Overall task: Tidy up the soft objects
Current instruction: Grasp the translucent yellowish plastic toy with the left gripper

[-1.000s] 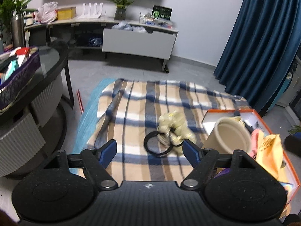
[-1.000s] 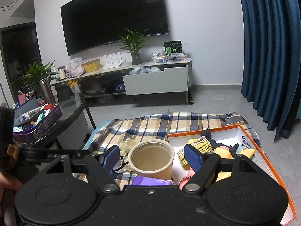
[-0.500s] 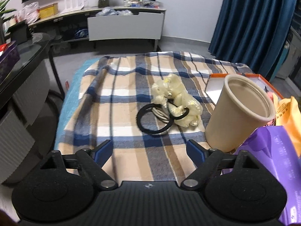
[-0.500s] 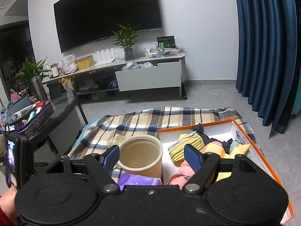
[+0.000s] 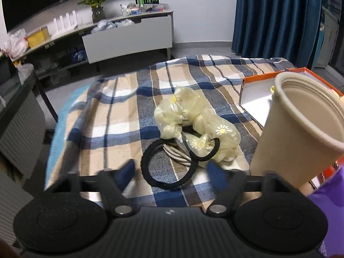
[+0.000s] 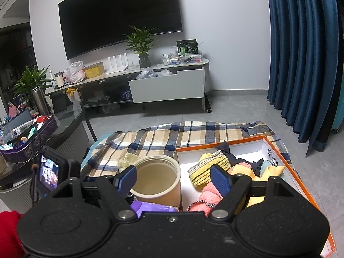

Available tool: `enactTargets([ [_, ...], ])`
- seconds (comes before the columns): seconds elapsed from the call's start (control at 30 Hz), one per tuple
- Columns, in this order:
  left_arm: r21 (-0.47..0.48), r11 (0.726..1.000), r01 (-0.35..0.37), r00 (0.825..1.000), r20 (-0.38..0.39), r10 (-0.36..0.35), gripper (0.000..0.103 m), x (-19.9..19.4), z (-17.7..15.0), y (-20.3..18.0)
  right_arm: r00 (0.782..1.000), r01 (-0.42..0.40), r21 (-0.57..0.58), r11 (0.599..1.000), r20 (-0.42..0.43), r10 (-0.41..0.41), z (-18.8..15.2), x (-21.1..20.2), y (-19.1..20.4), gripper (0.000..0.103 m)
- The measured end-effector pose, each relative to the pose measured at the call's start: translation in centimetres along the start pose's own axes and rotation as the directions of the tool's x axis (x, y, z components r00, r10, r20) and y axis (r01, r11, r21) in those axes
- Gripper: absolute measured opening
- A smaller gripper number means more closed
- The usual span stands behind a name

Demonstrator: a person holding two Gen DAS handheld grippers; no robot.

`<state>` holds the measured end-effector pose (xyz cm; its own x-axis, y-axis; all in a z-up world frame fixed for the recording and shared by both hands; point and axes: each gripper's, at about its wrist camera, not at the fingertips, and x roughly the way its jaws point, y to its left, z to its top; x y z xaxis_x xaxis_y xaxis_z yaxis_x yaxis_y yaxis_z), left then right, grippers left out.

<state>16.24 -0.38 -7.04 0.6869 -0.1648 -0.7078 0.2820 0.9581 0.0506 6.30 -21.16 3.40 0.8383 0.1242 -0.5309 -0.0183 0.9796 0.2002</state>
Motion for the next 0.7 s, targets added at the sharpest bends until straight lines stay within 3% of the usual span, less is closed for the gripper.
enactTargets([
  [0.07, -0.020, 0.999, 0.038, 0.999, 0.004, -0.038, 0.027, -0.5, -0.1, 0.5, 1.000, 0.000, 0.003, 1.000, -0.003, 0.000, 0.0, 0.0, 0.1, 0.090],
  [0.17, -0.050, 0.994, 0.092, 0.995, 0.028, -0.091, 0.013, -2.0, -0.3, 0.9, 1.000, 0.003, -0.004, 1.000, -0.002, -0.003, 0.0, 0.1, 0.3, 0.090],
  [0.3, -0.133, 0.975, 0.178, 0.981, 0.096, -0.166, 0.009, -5.0, -0.9, 2.4, 1.000, 0.002, -0.002, 1.000, -0.002, -0.002, 0.1, 0.1, 0.2, 0.090],
  [0.5, -0.214, 0.957, 0.195, 0.970, 0.185, -0.156, 0.008, -9.5, -2.0, 5.0, 0.999, -0.025, -0.018, 1.000, -0.021, 0.025, 0.1, 0.6, 1.6, 0.090],
  [0.7, -0.193, 0.974, 0.118, 0.983, 0.160, -0.087, 0.008, -11.0, -3.4, 5.7, 0.998, -0.062, -0.054, 0.997, -0.036, 0.061, 0.1, 1.0, 4.1, 0.090],
])
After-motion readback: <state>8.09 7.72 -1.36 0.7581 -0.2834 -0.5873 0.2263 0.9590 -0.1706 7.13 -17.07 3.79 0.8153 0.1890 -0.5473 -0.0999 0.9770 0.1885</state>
